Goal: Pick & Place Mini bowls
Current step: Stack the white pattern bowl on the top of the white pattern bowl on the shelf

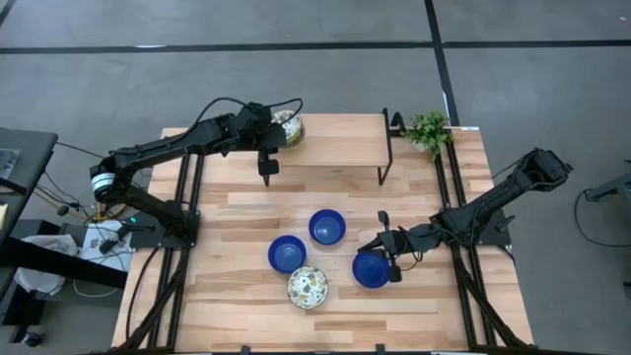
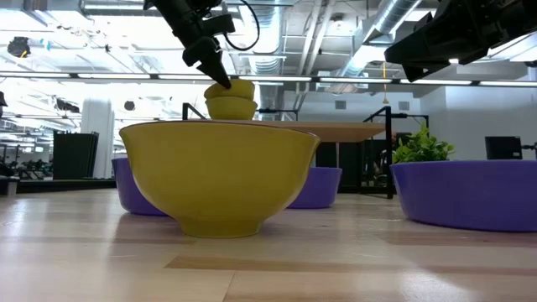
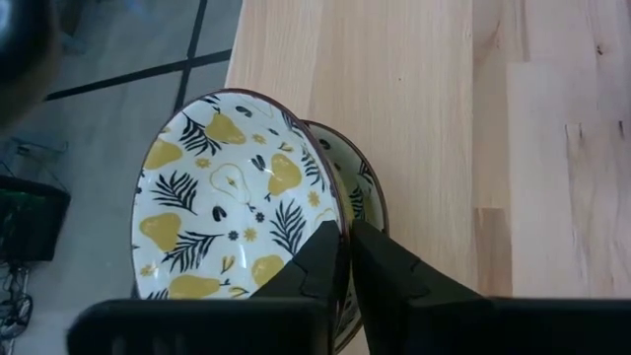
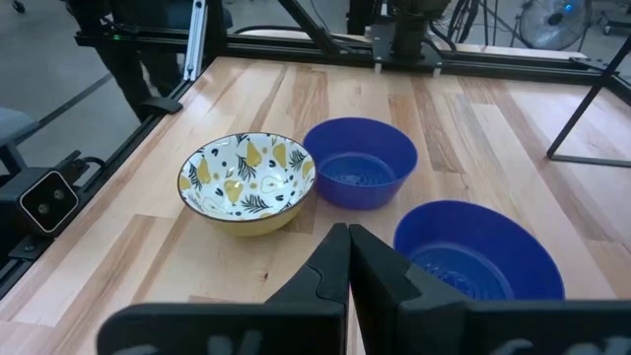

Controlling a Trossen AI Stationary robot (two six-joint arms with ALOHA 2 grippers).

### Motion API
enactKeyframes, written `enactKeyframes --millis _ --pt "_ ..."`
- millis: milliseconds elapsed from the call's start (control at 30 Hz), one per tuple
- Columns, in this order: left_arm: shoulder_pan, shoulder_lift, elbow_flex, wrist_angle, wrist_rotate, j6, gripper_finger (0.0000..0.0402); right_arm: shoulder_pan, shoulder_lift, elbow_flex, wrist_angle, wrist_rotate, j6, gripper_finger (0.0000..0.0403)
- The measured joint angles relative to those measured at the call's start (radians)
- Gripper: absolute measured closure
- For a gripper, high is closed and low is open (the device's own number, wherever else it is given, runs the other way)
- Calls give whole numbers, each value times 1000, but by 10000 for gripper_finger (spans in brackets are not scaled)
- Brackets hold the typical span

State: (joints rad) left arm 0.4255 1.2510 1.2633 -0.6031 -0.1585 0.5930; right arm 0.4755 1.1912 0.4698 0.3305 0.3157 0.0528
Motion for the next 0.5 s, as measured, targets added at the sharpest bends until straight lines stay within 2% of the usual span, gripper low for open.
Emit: enactKeyframes --millis 500 --pt "0 0 0 0 0 -26 365 0 0 0 0 0 0 403"
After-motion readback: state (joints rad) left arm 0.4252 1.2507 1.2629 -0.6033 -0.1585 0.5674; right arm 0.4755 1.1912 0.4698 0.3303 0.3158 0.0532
